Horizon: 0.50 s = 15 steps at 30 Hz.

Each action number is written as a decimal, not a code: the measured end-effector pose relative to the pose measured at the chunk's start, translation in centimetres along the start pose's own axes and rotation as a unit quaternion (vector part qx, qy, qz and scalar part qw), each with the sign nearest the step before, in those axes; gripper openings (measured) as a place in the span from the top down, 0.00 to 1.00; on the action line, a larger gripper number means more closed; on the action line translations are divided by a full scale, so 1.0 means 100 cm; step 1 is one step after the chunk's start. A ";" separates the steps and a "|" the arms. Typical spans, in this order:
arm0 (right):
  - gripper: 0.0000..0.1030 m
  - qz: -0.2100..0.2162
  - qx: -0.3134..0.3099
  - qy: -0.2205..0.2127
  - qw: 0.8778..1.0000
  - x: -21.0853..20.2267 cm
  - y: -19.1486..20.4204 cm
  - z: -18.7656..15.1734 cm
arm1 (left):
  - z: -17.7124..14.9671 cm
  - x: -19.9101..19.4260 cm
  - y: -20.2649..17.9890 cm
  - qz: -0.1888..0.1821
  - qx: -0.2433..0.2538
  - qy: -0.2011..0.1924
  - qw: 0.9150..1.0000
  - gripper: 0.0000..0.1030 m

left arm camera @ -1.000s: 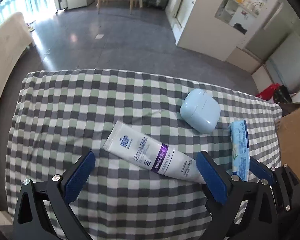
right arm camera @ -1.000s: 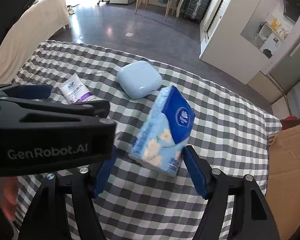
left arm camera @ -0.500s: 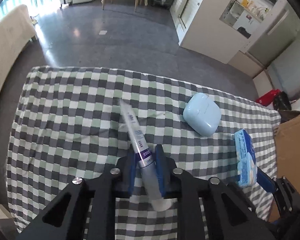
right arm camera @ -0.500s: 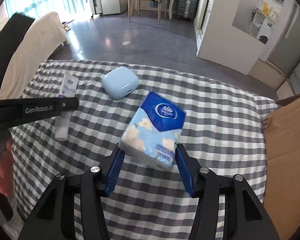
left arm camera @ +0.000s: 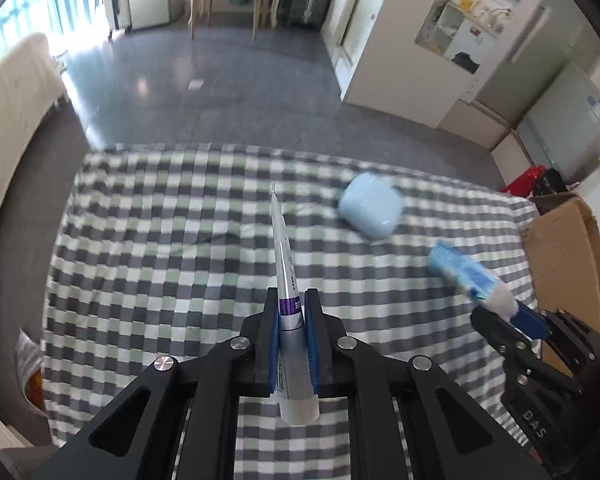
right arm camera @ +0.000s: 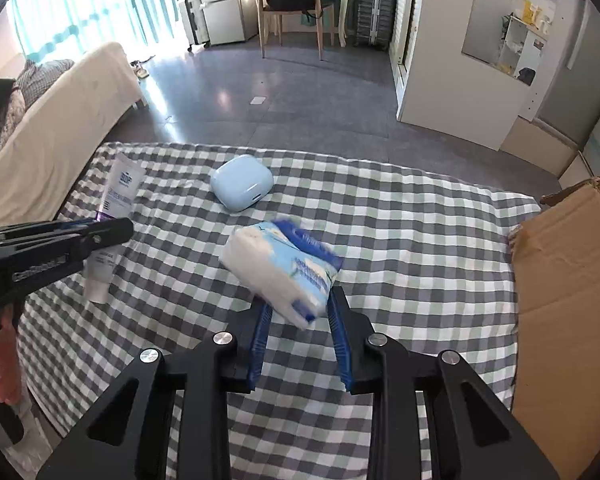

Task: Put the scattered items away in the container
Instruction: 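Lift the tissue pack and toothpaste tube and carry them toward the box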

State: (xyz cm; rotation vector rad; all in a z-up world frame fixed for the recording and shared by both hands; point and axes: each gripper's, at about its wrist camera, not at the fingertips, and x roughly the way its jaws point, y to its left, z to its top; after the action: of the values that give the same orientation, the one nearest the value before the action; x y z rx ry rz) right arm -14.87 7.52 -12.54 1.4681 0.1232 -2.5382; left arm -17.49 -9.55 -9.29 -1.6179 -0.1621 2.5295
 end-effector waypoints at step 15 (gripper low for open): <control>0.93 0.033 0.033 -0.027 0.999 -0.043 -0.035 -0.016 | -0.004 -0.042 -0.062 0.003 0.065 -0.047 0.997 0.89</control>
State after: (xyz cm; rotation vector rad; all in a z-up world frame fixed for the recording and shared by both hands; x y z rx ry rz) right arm -12.23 11.81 -9.68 1.4007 -0.0166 -2.5485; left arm -15.06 -4.14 -4.65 -1.4560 -0.0019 2.5634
